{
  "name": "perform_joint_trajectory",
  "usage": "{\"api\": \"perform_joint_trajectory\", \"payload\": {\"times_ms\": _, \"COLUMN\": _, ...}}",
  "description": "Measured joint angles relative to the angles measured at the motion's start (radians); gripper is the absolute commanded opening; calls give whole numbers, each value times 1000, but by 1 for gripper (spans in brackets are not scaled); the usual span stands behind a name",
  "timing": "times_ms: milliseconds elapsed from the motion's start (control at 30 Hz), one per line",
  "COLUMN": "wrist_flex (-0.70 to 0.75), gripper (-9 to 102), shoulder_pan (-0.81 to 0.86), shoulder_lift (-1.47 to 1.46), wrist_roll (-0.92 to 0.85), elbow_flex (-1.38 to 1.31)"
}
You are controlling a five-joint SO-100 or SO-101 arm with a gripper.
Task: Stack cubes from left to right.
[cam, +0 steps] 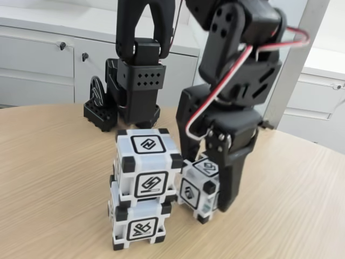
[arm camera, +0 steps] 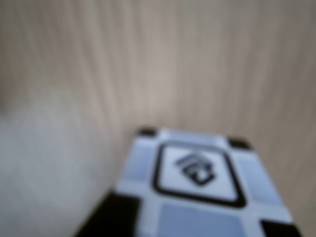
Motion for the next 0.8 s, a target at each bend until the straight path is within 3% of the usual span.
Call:
{"api": "perform_joint_trajectory", "payload": {"times_ms": 433, "wrist_flex": 25, "gripper": 15, "shoulder_pan": 0, "shoulder_lift": 244, "wrist_roll": 57, "elbow_flex": 0}}
{"api": "perform_joint_trajectory", "payload": {"times_ms": 600, "wrist_flex": 143, "gripper": 15, "shoulder_pan": 0, "shoulder_lift": 351, "wrist_roll": 83, "elbow_flex": -77}}
{"api": "perform_joint_trajectory", "payload": {"times_ms": 800, "wrist_flex": 354, "gripper": 15, "shoulder_pan": 0, "shoulder_lift": 356, "wrist_roll": 120, "elbow_flex": -364}}
